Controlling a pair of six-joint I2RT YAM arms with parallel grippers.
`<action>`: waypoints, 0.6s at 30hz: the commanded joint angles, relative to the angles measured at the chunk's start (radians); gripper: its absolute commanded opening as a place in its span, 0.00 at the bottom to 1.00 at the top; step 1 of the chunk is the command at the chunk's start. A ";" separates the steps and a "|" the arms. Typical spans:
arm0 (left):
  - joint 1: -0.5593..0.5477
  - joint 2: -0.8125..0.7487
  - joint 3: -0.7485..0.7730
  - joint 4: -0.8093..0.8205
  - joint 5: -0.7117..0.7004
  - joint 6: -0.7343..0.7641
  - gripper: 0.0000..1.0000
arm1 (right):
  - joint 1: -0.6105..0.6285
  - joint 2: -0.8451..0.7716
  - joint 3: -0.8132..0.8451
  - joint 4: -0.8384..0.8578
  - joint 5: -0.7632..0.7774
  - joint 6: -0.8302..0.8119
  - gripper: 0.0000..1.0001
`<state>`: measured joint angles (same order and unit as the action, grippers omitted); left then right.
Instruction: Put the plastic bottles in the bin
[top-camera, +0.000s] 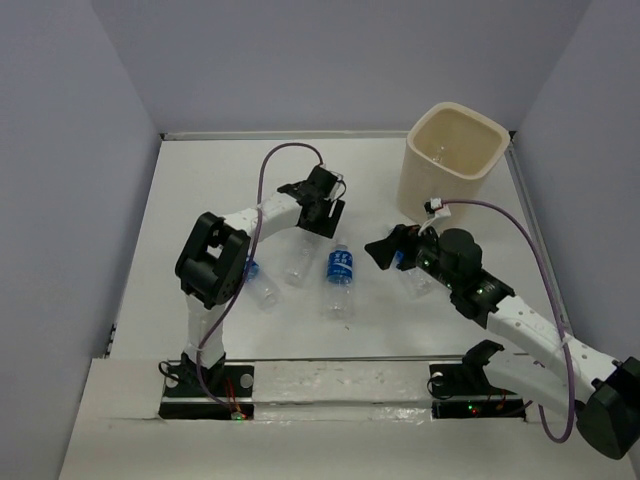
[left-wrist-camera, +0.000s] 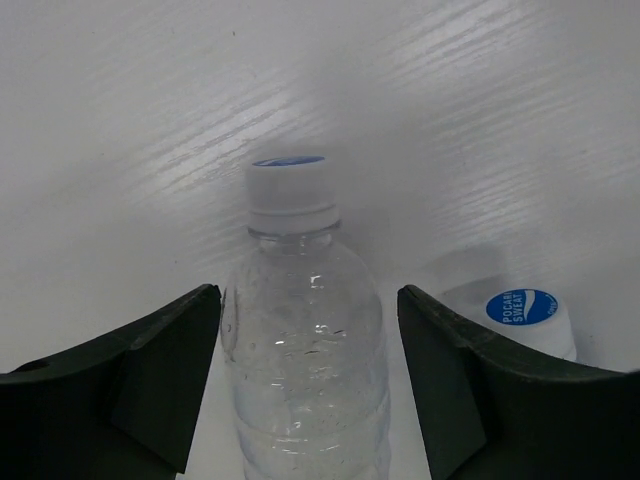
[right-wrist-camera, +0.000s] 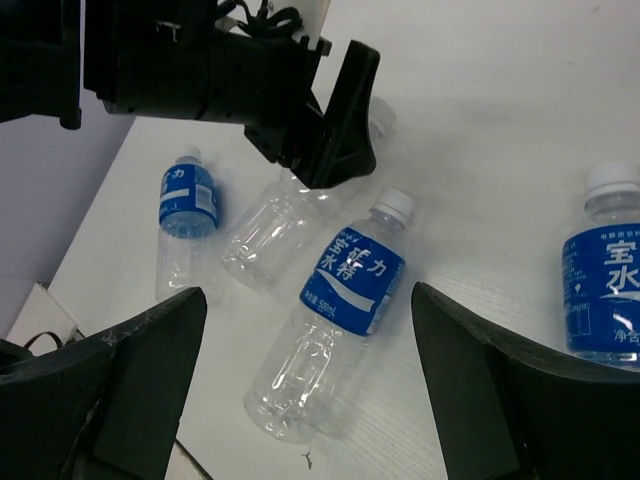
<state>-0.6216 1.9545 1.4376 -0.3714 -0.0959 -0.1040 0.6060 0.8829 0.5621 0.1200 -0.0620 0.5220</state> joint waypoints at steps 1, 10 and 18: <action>0.003 0.020 0.055 -0.020 -0.041 0.007 0.76 | 0.032 -0.004 -0.021 0.012 0.002 0.024 0.89; 0.003 -0.052 0.099 -0.041 -0.022 -0.022 0.43 | 0.043 -0.088 -0.068 -0.040 0.048 0.018 0.90; -0.012 -0.272 0.341 -0.018 0.088 -0.109 0.36 | 0.043 -0.258 -0.100 -0.162 0.108 0.013 0.90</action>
<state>-0.6205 1.8877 1.5925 -0.4561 -0.0830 -0.1520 0.6430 0.6949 0.4873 0.0246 -0.0177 0.5430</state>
